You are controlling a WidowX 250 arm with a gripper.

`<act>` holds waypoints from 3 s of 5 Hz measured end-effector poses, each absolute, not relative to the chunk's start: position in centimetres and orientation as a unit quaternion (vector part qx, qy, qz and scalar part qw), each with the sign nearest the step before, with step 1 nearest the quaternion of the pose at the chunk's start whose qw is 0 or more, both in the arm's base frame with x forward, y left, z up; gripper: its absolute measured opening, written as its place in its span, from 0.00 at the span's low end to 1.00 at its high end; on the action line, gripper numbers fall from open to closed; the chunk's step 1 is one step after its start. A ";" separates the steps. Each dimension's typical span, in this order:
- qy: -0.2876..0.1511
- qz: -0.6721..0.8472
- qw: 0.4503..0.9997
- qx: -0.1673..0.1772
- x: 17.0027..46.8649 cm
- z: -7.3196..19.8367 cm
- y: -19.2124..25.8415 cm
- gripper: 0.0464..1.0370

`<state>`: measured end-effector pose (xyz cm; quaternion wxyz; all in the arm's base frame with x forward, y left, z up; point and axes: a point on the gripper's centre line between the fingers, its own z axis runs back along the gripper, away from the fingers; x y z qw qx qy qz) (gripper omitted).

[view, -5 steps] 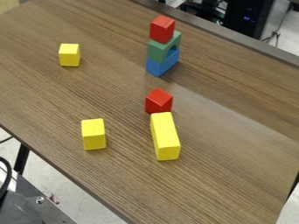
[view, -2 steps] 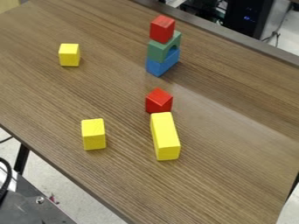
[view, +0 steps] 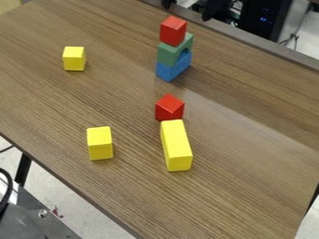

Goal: Put the red cube on the table

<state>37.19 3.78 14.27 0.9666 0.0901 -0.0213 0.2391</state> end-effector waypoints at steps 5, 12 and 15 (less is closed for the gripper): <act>0.013 0.189 0.981 0.033 39.4 12.2 10.0 0.96; -0.014 0.145 0.989 0.010 38.8 13.5 7.8 0.96; 0.000 0.140 0.990 0.002 38.2 11.7 6.9 0.96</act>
